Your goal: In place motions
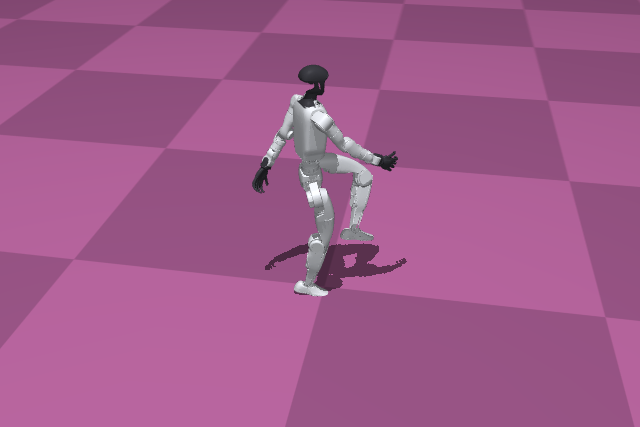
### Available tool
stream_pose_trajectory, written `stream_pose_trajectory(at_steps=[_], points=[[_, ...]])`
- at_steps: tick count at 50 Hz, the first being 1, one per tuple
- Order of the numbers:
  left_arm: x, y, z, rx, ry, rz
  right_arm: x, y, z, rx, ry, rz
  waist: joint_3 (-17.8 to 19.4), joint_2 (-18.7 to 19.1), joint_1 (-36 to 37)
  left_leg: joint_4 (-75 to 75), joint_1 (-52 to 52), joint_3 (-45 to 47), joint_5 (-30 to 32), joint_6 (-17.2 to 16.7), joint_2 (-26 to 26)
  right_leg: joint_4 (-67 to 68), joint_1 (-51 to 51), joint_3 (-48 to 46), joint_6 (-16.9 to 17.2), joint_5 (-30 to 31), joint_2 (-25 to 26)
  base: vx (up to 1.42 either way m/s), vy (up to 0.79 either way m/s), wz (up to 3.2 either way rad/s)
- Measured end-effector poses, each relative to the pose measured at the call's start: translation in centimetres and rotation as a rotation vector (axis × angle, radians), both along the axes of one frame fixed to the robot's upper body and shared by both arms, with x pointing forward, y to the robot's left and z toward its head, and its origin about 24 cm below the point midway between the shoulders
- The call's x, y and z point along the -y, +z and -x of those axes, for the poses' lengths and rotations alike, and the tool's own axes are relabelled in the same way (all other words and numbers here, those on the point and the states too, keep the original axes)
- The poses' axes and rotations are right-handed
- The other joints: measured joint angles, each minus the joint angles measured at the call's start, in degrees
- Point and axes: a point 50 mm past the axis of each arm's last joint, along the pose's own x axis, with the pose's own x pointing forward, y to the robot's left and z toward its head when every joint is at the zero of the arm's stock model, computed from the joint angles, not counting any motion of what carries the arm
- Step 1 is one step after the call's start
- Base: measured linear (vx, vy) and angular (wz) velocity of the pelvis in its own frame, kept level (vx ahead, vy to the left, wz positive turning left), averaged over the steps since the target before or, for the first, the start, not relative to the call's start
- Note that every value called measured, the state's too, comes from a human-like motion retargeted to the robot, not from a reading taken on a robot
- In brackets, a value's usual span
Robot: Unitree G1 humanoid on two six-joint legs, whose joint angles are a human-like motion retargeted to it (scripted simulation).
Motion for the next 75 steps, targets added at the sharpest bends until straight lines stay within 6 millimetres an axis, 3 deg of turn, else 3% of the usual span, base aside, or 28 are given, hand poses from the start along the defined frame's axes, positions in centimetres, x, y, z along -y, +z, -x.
stream_pose_trajectory(at_steps=[5, 10, 16, 17, 18, 20, 21, 23, 25, 27, 31, 36, 39, 42, 45, 48, 50, 52, 55, 57, 58, 60, 62, 63, 65, 68, 71, 75], points=[[1.0, -0.9, -1.9, 0.069, 0.076, 0.026, -0.6, -1.1, 0.9, -0.027, 0.025, 0.034, -2.24, 0.04, -1.80, -1.35, 6.68, -1.31, 0.34, -0.92, 0.00, -2.27, 0.58, -0.69, 0.62, 0.72, 0.47, 0.04, -0.01, 0.07], [0.6, -2.1, -5.1, 0.166, -0.018, 0.051, -0.8, -4.8, 4.1, -0.160, 0.037, 0.050, -7.60, 1.74, -6.31, -13.61, 23.06, -5.53, 2.52, -4.97, -3.01, -6.59, 1.17, -3.37, 3.21, 1.95, 1.12, 0.07, -0.01, 0.26], [0.2, -3.1, -8.5, 0.252, -0.081, 0.003, -0.8, -11.0, 12.3, -0.419, 0.056, 0.065, -16.11, 6.11, -16.20, -48.63, 47.47, -11.79, 5.04, -8.68, -11.37, -7.01, -0.34, -6.59, 6.21, 0.23, 2.59, 0.19, -0.14, 0.37], [0.1, -3.2, -9.4, 0.268, -0.096, -0.008, -0.5, -12.0, 14.2, -0.471, 0.057, 0.077, -17.27, 7.37, -17.90, -55.51, 51.29, -12.55, 3.44, -9.55, -12.32, -6.35, -0.92, -7.24, 6.33, -0.41, 3.31, 0.20, -0.19, 0.53], [-0.1, -3.4, -10.4, 0.291, -0.117, -0.018, 0.0, -12.9, 16.0, -0.526, 0.053, 0.091, -18.19, 8.64, -19.44, -61.89, 55.00, -12.06, -2.88, -9.82, -12.59, -5.40, -1.63, -8.13, 6.32, -1.08, 4.06, 0.19, -0.20, 0.66], [-0.4, -3.9, -13.5, 0.360, -0.168, -0.019, 1.8, -14.5, 20.4, -0.645, 0.040, 0.130, -18.38, 11.64, -22.18, -73.98, 62.07, -7.42, -9.65, -8.16, -11.26, -2.68, -2.23, -10.08, 6.01, -2.34, 6.19, 0.14, -0.20, 1.08], [-0.5, -4.1, -15.7, 0.422, -0.202, -0.003, 2.9, -15.2, 22.7, -0.709, 0.026, 0.149, -18.13, 13.14, -24.76, -77.45, 63.41, -9.35, -8.88, -7.73, -11.41, -0.53, -2.70, -12.89, 5.98, -1.62, 6.72, 0.08, -0.23, 1.70], [-0.6, -4.1, -21.2, 0.561, -0.281, 0.033, 4.4, -15.9, 27.1, -0.838, -0.007, 0.170, -16.91, 15.60, -28.16, -80.29, 62.86, -14.60, -6.65, -8.10, -10.32, 8.35, -6.53, -16.72, 5.89, 3.51, 6.32, -0.12, -0.22, 1.37], [-0.4, -3.2, -27.9, 0.729, -0.379, 0.022, 5.4, -16.3, 31.1, -0.952, -0.075, 0.141, -13.74, 16.65, -26.07, -80.15, 61.39, -14.27, -5.46, -8.44, -7.78, 26.82, -16.82, -12.04, 7.51, 12.53, 3.05, -0.31, -0.14, -0.06], [0.2, -1.2, -34.5, 0.946, -0.447, -0.025, 6.4, -16.1, 35.4, -1.060, -0.169, 0.083, -11.84, 17.27, -27.98, -81.30, 61.60, -16.40, -5.48, -7.29, -8.45, 42.78, -27.81, -7.62, 5.18, 16.79, 2.26, -0.16, -0.13, 0.49], [0.3, 4.8, -44.6, 1.277, -0.372, -0.107, 7.9, -14.4, 43.8, -1.367, -0.247, 0.080, -10.27, 20.64, -36.12, -81.12, 58.87, -19.62, -4.49, -5.53, -8.34, 73.57, -49.48, -7.43, -0.10, 8.31, -7.18, -0.03, 0.03, 0.62], [1.2, 11.6, -51.2, 1.597, -0.218, -0.163, 9.0, -11.5, 51.4, -1.619, -0.314, 0.163, -6.61, 26.47, -45.38, -81.37, 57.69, -24.00, -2.83, -4.78, -4.75, 84.71, -68.47, -10.84, 0.07, 5.20, -9.04, 0.02, 0.00, 0.73], [0.9, 14.2, -52.9, 1.697, -0.240, -0.218, 8.8, -10.1, 54.2, -1.704, -0.358, 0.187, -5.22, 28.25, -49.25, -80.97, 56.87, -23.18, -2.58, -5.67, -1.16, 81.83, -73.89, -12.72, 2.54, 4.68, -7.00, 0.08, -0.13, 0.47], [1.0, 15.2, -53.5, 1.733, -0.301, -0.237, 8.2, -9.8, 55.0, -1.717, -0.440, 0.150, -5.76, 28.06, -49.05, -80.85, 56.47, -23.12, -2.55, -6.11, -0.70, 78.37, -72.99, -12.88, 2.99, 4.32, -6.34, 0.05, -0.08, -0.16], [1.6, 14.3, -53.0, 1.710, -0.325, -0.231, 7.3, -10.3, 54.5, -1.685, -0.487, 0.095, -7.01, 27.19, -47.08, -82.54, 57.73, -21.94, -2.11, -6.99, -0.74, 74.41, -65.77, -13.60, 2.98, 4.61, -5.47, 0.06, -0.03, -0.36], [2.4, 11.8, -51.3, 1.635, -0.332, -0.197, 6.9, -11.4, 52.6, -1.614, -0.467, 0.060, -9.25, 26.50, -43.84, -83.81, 58.93, -20.02, -2.09, -7.52, -1.66, 68.27, -54.71, -14.64, 2.55, 5.14, -4.14, 0.06, -0.01, -0.52], [2.6, 9.7, -49.5, 1.582, -0.350, -0.159, 6.8, -12.8, 49.5, -1.536, -0.420, 0.035, -9.54, 22.53, -40.13, -85.10, 62.63, -16.95, -2.51, -7.26, -4.96, 63.60, -45.75, -12.21, 1.88, 4.93, -2.65, 0.02, 0.03, -0.80], [2.8, 6.9, -46.8, 1.479, -0.361, -0.114, 6.7, -13.7, 47.1, -1.467, -0.360, 0.051, -10.11, 21.26, -36.96, -85.56, 64.47, -15.55, -2.91, -7.53, -5.66, 52.85, -35.53, -10.67, 1.75, 6.67, 2.04, 0.01, 0.04, -0.75], [2.9, 2.5, -41.3, 1.288, -0.365, -0.056, 6.7, -15.0, 42.9, -1.357, -0.263, 0.096, -11.66, 19.77, -34.04, -85.34, 65.86, -14.08, -4.17, -8.18, -6.65, 31.24, -20.40, -6.21, 3.58, 9.84, 8.42, 0.02, 0.08, -0.38], [2.6, -0.4, -36.2, 1.119, -0.352, -0.031, 6.7, -15.5, 39.9, -1.289, -0.197, 0.132, -13.72, 17.66, -31.56, -84.25, 66.44, -12.59, -5.60, -8.24, -8.82, 15.45, -10.93, -4.00, 7.11, 6.94, 9.81, 0.03, 0.11, -0.44], [2.5, -1.7, -33.2, 1.022, -0.341, -0.019, 6.6, -15.8, 38.3, -1.251, -0.167, 0.144, -14.42, 16.64, -30.58, -82.96, 66.51, -12.00, -6.29, -8.38, -9.52, 8.98, -6.93, -4.37, 6.94, 1.62, 10.59, -0.04, 0.16, -0.61], [2.0, -3.5, -27.1, 0.825, -0.302, -0.011, 6.0, -16.1, 34.6, -1.167, -0.100, 0.155, -15.57, 13.76, -26.82, -77.75, 65.13, -10.45, -6.24, -8.55, -11.18, -1.27, -0.82, -12.24, 2.10, -3.16, 9.49, -0.07, 0.15, -1.20], [1.2, -4.3, -21.5, 0.643, -0.246, -0.024, 4.9, -16.1, 29.5, -1.049, -0.027, 0.141, -15.21, 9.90, -23.66, -64.40, 59.21, -5.84, 1.64, -8.75, -10.82, -3.98, -0.36, -6.47, 3.98, -1.83, 6.51, -0.35, 0.12, -0.98], [0.9, -4.4, -19.4, 0.570, -0.226, -0.032, 4.2, -15.8, 26.3, -0.966, -0.003, 0.121, -13.61, 8.56, -24.05, -54.71, 54.08, -6.00, 7.29, -8.47, -9.16, -3.40, -0.75, -4.96, 5.23, -1.63, 5.01, -0.61, 0.08, -0.22], [0.2, -4.2, -16.5, 0.468, -0.179, -0.074, 2.4, -14.2, 19.3, -0.754, 0.035, 0.069, -7.37, 6.86, -20.55, -35.49, 44.17, -3.77, 12.33, -3.82, -2.87, -2.22, -0.15, -1.55, 6.46, -0.63, 3.93, -0.66, 0.02, -0.65], [-0.4, -3.8, -12.8, 0.358, -0.120, -0.079, 0.5, -9.7, 10.2, -0.444, 0.087, 0.018, -0.90, 5.64, -16.10, -10.90, 30.09, -4.07, 3.43, 0.33, 3.95, -2.98, 1.81, -2.13, 4.18, 1.38, 5.32, -0.45, 0.02, -0.87], [0.4, -3.1, -8.5, 0.238, -0.135, -0.023, -1.2, -5.1, 4.8, -0.204, 0.091, -0.021, 1.19, 3.41, -8.62, 0.30, 16.74, -3.52, 0.13, 0.54, 5.15, -1.80, 1.20, 1.05, 3.20, 2.31, 3.26, -0.10, 0.17, -1.20], [0.4, -1.5, -3.3, 0.131, -0.145, -0.014, -2.1, -0.7, 1.2, 0.001, 0.118, -0.057, -0.64, -0.13, -0.65, 3.61, 2.86, -0.13, -2.16, 0.59, 4.16, 0.54, -2.64, 3.44, 0.83, 2.25, 0.09, 0.09, 0.13, -0.85]])
